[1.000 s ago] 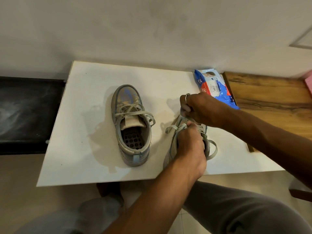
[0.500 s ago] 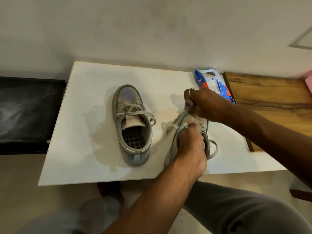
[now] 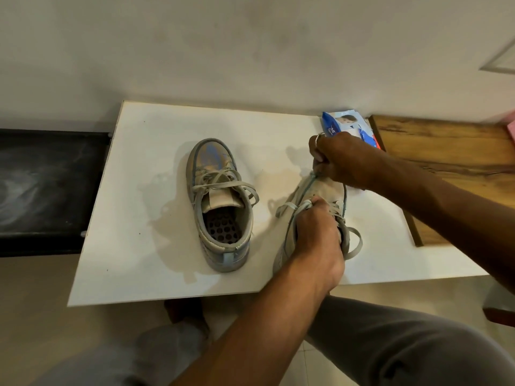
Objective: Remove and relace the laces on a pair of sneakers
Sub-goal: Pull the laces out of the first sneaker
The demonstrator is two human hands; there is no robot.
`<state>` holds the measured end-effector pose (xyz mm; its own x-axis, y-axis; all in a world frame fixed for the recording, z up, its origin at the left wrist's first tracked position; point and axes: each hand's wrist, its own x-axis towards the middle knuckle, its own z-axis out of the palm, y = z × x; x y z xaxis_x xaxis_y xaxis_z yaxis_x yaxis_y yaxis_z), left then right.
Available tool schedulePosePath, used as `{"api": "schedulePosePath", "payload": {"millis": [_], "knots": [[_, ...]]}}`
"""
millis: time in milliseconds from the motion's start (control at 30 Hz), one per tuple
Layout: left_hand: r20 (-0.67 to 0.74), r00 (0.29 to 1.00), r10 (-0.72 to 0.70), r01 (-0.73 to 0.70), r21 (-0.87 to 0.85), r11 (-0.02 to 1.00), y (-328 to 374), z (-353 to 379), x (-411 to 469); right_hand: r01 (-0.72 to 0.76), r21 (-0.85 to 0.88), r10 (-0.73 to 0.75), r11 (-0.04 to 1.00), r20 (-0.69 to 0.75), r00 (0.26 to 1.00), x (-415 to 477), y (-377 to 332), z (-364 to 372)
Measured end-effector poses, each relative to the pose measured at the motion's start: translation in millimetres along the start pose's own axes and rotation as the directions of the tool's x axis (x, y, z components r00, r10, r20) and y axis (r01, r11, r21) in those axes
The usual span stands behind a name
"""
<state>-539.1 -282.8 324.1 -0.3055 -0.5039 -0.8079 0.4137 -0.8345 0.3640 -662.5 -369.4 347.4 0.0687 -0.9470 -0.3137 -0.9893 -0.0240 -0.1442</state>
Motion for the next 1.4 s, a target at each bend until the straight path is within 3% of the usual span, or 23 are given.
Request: {"api": "schedulePosePath", "payload": {"millis": [167,300,467,633,867,1033,1400], "knots": [[0.009,1.0,-0.007,0.007,-0.005,1.0,0.0,-0.2,1.4,0.072,0.021,-0.073,0.997,0.055,0.996,-4.8,-11.5,11.8],[0.031,1.0,-0.007,0.009,-0.08,0.997,-0.3,0.0,1.1,-0.063,0.019,0.064,0.998,-0.062,0.996,-2.5,10.6,-0.4],[0.033,0.999,0.03,-0.027,-0.088,0.996,-0.6,2.9,4.7,-0.091,0.11,0.103,0.99,-0.106,0.989,-20.5,9.5,12.7],[0.046,0.998,0.031,-0.027,-0.083,0.996,-4.0,2.8,7.3,-0.19,0.196,0.234,0.962,-0.237,0.943,-33.0,28.9,15.8],[0.135,0.989,0.061,-0.036,-0.181,0.983,-5.2,5.1,14.3,-0.127,0.427,0.264,0.895,-0.281,0.923,-65.5,34.4,51.9],[0.124,0.992,0.017,-0.005,-0.096,0.995,-5.8,1.9,17.6,-0.128,0.532,0.351,0.837,-0.344,0.871,-61.0,36.1,50.1],[0.159,0.987,0.028,-0.012,-0.095,0.995,-1.4,0.1,14.1,-0.09,0.472,0.281,0.877,-0.35,0.894,-68.2,39.5,61.2]]}}
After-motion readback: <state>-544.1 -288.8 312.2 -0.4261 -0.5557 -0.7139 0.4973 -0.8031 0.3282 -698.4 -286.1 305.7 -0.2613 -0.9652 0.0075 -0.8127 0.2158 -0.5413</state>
